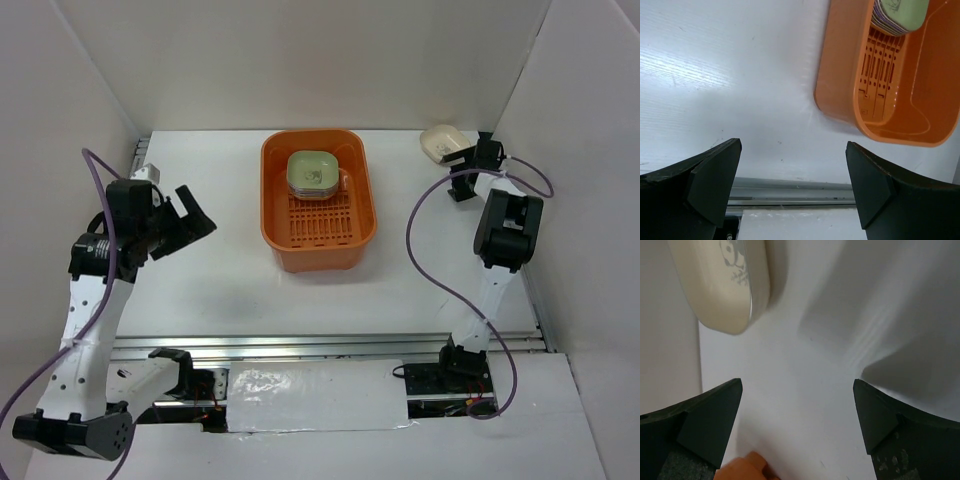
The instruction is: Place the plates into the plastic bin on the countertop
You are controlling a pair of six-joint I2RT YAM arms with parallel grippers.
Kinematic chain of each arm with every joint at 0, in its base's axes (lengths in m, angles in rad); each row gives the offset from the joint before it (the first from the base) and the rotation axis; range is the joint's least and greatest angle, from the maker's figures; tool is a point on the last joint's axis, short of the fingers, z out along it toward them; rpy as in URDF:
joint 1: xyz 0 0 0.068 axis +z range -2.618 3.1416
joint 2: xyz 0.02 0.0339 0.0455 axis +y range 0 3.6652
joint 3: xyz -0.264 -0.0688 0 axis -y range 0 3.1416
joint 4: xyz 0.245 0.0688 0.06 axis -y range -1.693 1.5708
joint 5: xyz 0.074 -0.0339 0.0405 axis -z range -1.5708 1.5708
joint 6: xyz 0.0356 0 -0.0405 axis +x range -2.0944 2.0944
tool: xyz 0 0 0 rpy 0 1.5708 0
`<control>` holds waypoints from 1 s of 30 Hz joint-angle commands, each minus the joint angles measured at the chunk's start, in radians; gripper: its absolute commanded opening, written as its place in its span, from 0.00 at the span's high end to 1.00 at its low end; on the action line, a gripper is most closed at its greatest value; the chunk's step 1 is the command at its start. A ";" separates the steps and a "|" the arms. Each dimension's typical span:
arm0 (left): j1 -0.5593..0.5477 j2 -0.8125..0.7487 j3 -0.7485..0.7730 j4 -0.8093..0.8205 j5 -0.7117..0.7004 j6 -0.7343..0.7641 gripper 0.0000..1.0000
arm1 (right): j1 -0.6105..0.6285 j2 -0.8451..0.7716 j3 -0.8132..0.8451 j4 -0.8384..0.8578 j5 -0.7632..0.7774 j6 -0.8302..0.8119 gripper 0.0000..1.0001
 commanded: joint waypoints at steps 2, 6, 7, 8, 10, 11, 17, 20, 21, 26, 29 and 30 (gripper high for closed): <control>0.012 -0.079 -0.029 0.059 0.100 0.010 0.01 | -0.025 0.071 0.080 0.240 -0.063 0.072 0.00; 0.017 -0.092 -0.025 0.041 0.068 -0.001 0.01 | -0.025 0.192 0.201 0.167 -0.039 0.158 0.00; 0.017 -0.095 -0.022 0.039 0.064 -0.004 0.01 | -0.023 0.214 0.270 0.105 -0.028 0.160 0.01; 0.017 -0.095 -0.019 0.039 0.062 -0.004 0.01 | -0.022 0.243 0.304 0.070 -0.013 0.164 0.04; 0.017 -0.096 -0.013 0.033 0.059 -0.010 0.01 | -0.019 0.272 0.382 0.014 0.019 0.177 0.06; 0.017 -0.098 -0.013 0.032 0.053 -0.010 0.01 | -0.017 0.300 0.407 0.003 0.019 0.183 0.11; 0.015 -0.085 -0.011 0.013 0.047 -0.021 0.01 | -0.014 0.429 0.659 -0.206 0.052 0.209 0.35; 0.017 -0.069 0.009 -0.001 0.037 -0.012 0.01 | -0.014 0.440 0.657 -0.194 0.036 0.215 0.54; 0.015 -0.066 0.018 -0.004 0.031 -0.009 0.01 | -0.016 0.441 0.657 -0.189 0.030 0.209 0.59; 0.018 -0.036 0.043 -0.017 0.007 0.004 0.01 | -0.010 0.423 0.607 -0.162 -0.036 0.178 0.97; 0.020 -0.018 0.061 -0.034 -0.001 0.007 0.01 | 0.001 0.311 0.491 -0.117 -0.041 0.151 1.00; 0.021 -0.007 0.067 -0.040 -0.040 0.005 0.01 | 0.007 0.220 0.452 -0.105 -0.030 0.141 1.00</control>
